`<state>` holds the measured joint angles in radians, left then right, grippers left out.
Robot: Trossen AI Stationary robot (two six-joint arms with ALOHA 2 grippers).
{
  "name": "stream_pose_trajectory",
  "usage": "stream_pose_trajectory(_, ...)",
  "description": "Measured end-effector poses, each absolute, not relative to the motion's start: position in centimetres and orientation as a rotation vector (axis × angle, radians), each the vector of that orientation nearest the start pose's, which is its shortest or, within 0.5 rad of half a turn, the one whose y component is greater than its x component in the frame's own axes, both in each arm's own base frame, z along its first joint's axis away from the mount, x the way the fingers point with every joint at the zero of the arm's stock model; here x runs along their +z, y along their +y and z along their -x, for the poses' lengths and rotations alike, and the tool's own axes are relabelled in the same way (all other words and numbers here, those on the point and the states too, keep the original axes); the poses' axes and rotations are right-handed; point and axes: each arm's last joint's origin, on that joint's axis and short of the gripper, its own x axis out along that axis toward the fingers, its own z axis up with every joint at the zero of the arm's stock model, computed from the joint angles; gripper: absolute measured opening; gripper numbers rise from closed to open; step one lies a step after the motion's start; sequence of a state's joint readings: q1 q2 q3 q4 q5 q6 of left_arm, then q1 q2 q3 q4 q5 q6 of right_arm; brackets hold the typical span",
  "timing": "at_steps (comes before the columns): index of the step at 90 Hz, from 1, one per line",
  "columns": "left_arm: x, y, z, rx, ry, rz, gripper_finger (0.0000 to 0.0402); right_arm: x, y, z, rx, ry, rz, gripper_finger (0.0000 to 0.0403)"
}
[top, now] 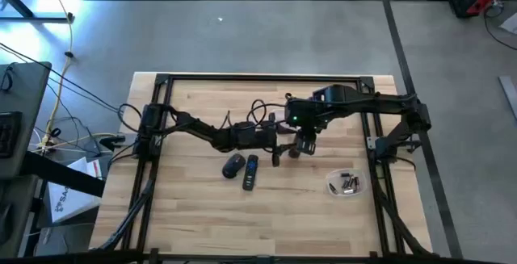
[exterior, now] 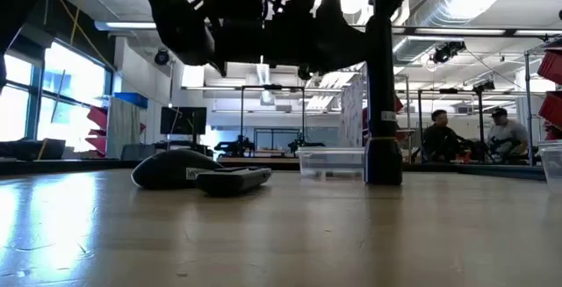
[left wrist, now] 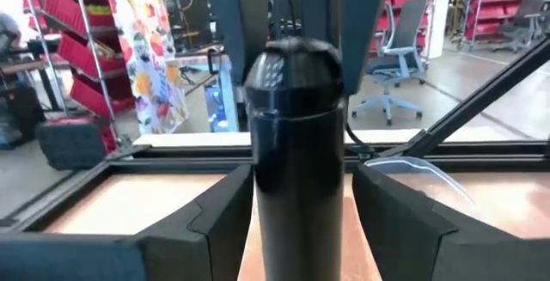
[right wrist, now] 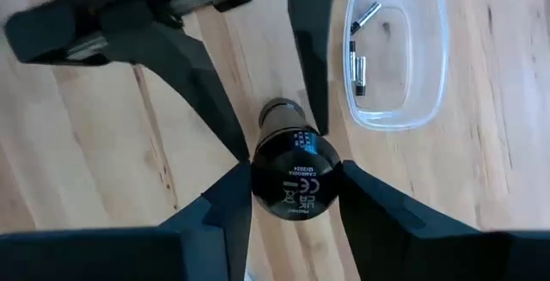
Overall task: Insert battery
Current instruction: Close the flashlight battery compartment
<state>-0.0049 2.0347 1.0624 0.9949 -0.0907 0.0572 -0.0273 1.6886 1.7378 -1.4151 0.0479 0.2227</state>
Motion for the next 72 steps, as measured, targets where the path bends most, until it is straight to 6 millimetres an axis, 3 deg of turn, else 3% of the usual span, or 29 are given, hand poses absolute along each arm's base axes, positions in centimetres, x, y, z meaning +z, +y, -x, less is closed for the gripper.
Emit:
stream_pose_trajectory(23,17.2,0.3,-42.3,0.097,-0.007,-0.056,0.0182,34.3,-1.0,-31.3,-0.196,1.353,-0.149,0.0128)
stream_pose_trajectory(44,15.3,0.3,-43.2,0.091,0.022,-0.057,0.0182,34.3,-1.0,-31.3,-0.19,1.347,-0.133,0.0128)
stream_pose_trajectory(72,14.7,0.3,-44.2,0.094,0.026,-0.071,0.0166,34.3,-1.0,-31.4,-0.191,1.344,-0.137,0.0128)
